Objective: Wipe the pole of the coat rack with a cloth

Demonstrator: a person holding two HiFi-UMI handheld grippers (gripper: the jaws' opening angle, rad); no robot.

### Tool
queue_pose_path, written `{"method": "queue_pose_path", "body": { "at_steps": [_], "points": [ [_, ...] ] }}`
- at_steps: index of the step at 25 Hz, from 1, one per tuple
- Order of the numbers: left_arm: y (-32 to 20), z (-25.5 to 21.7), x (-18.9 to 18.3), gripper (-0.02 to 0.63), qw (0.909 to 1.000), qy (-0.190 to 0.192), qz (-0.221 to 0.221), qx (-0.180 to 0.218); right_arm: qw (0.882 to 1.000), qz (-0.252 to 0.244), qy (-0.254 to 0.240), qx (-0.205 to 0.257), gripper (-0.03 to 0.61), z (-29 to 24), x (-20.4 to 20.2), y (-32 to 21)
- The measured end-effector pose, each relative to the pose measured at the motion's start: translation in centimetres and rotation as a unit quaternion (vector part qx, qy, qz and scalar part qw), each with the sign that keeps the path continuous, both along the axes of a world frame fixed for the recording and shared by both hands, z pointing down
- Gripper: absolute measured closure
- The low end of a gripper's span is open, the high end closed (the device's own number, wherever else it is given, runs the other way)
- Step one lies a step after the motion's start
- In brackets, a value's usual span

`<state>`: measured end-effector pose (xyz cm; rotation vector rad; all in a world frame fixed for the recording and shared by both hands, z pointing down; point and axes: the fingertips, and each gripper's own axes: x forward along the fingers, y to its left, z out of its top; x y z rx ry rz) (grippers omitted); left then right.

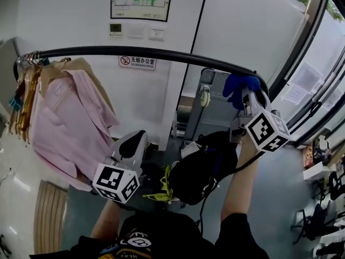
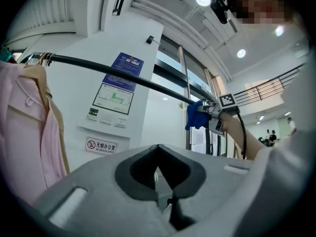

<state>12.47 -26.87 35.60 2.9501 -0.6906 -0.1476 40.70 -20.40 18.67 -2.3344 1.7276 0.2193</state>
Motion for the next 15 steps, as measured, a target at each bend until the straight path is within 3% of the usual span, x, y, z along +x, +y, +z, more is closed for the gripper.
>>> {"method": "queue_pose_path", "body": {
  "at_steps": [3,6,11,15],
  "points": [
    [0.3,0.1,0.6,0.611,1.0,-0.001,-0.002,-0.001,1.0,-0.004,0.007,0.003,0.514,0.1,-0.5,-0.1],
    [0.2,0.3,0.2,0.609,0.9998,-0.003,-0.017,-0.002,0.999,-0.046,0.011,0.011,0.514,1.2,-3.1,-0.3],
    [-0.2,0.3,-2.6,0.609,0.9978,0.0,-0.067,-0.004,0.988,-0.142,0.051,-0.022,0.514,6.5,-12.7,-2.0],
    [-0.1,2.2,-6.4,0.61,0.9914,0.0,-0.131,-0.003,0.974,-0.206,0.06,-0.07,0.514,14.4,-20.8,-3.1]
  ]
}}
